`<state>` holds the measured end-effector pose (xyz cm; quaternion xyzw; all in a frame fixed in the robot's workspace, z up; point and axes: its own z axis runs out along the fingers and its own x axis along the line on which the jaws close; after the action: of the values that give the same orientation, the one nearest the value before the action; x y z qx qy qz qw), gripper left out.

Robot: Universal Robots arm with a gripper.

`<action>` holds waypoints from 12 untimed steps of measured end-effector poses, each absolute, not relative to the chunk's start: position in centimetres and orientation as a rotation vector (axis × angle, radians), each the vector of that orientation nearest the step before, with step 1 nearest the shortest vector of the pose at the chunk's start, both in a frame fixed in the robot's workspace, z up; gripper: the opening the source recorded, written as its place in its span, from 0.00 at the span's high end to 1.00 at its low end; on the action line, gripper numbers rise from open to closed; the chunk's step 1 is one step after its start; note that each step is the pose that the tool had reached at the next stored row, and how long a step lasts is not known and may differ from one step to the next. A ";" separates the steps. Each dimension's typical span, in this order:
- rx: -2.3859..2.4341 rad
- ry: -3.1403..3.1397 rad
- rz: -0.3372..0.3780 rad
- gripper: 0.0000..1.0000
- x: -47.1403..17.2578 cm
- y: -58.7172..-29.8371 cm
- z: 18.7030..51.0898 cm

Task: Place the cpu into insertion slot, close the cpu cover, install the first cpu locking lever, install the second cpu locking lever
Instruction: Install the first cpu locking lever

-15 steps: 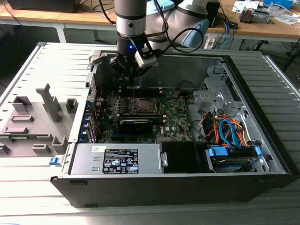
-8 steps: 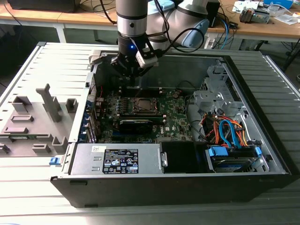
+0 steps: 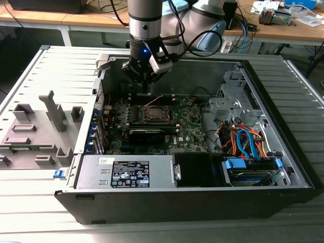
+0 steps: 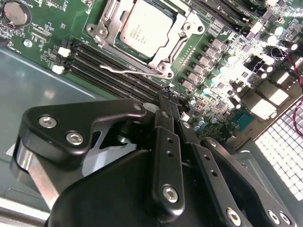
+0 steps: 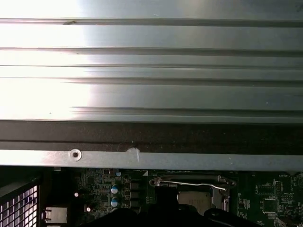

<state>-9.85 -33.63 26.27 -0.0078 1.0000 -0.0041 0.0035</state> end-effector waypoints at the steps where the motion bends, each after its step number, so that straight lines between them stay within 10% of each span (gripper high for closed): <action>1: -0.024 3.135 -0.013 0.89 -9.8 -33.6 26.3; 12: -0.024 3.135 -0.015 0.89 -9.4 -33.6 26.1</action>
<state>-9.43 -33.63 26.14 -0.0078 1.0000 -0.0048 0.0035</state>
